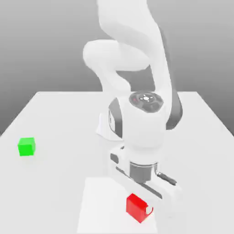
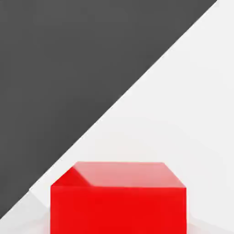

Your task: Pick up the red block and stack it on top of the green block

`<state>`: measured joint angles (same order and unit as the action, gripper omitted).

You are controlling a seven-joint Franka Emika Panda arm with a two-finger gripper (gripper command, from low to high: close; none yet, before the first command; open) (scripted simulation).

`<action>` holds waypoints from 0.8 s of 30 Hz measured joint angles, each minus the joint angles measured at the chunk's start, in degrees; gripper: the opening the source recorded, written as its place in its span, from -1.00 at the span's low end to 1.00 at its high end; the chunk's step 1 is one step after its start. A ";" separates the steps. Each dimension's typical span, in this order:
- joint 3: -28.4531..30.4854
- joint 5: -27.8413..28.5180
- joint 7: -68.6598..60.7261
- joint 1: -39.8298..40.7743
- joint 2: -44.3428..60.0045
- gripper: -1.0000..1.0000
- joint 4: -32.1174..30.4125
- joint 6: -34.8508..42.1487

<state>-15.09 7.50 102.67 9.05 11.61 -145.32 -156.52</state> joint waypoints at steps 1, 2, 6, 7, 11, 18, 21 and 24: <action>0.62 -0.47 0.35 0.76 -1.29 -1.00 -0.49 0.87; 2.12 -0.38 1.61 1.79 -2.14 -1.00 -1.07 1.23; 9.02 0.65 7.81 6.69 -5.05 -1.00 -3.53 1.98; 10.73 0.95 9.45 8.32 -5.77 -1.00 -4.16 2.11; 16.27 1.98 15.92 17.02 -8.81 -1.00 -6.67 2.58; 22.92 1.66 25.73 31.66 -14.53 -1.00 -11.14 3.23; 25.97 0.51 29.21 36.41 -16.98 -1.00 -13.09 3.43; 29.80 -1.01 32.42 40.69 -19.34 -1.00 -15.03 3.61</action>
<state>14.71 6.49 135.10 49.74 -7.73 -160.35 -152.91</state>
